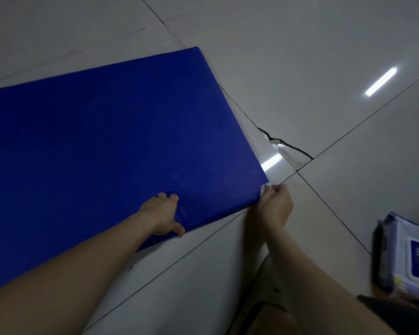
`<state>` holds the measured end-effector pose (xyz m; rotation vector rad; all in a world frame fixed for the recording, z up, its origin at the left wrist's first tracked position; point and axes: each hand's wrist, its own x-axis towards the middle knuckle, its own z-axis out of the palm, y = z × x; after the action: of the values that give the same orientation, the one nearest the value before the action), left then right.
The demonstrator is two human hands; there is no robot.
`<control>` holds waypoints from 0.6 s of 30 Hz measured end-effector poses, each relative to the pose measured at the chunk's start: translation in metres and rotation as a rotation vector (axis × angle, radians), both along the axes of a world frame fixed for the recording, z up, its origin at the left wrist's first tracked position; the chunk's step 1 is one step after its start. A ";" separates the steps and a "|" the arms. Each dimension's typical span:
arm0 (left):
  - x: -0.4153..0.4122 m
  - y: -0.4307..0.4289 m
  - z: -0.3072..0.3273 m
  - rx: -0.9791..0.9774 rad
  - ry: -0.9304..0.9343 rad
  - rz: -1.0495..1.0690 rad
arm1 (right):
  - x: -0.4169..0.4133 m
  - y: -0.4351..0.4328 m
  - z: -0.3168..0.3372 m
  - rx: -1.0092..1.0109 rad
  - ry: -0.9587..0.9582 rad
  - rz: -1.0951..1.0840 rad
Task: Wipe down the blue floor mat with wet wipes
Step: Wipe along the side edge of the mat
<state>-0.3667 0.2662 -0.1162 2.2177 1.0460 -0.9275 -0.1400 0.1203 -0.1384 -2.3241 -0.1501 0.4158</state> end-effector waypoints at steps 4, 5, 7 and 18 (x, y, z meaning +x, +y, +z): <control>-0.001 0.000 -0.001 0.001 -0.001 -0.006 | -0.062 0.000 0.000 0.054 0.084 0.048; -0.001 0.000 -0.001 0.005 -0.003 -0.006 | -0.078 -0.001 0.000 0.059 0.095 0.135; -0.001 0.001 -0.001 0.007 -0.002 -0.004 | -0.103 -0.005 -0.002 0.026 0.073 0.401; -0.004 -0.001 -0.003 0.009 -0.042 -0.001 | -0.002 -0.004 -0.002 -0.137 -0.155 0.203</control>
<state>-0.3703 0.2657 -0.1193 2.2349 1.0319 -0.8741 -0.1417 0.1166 -0.1403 -2.4857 -0.4489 0.3547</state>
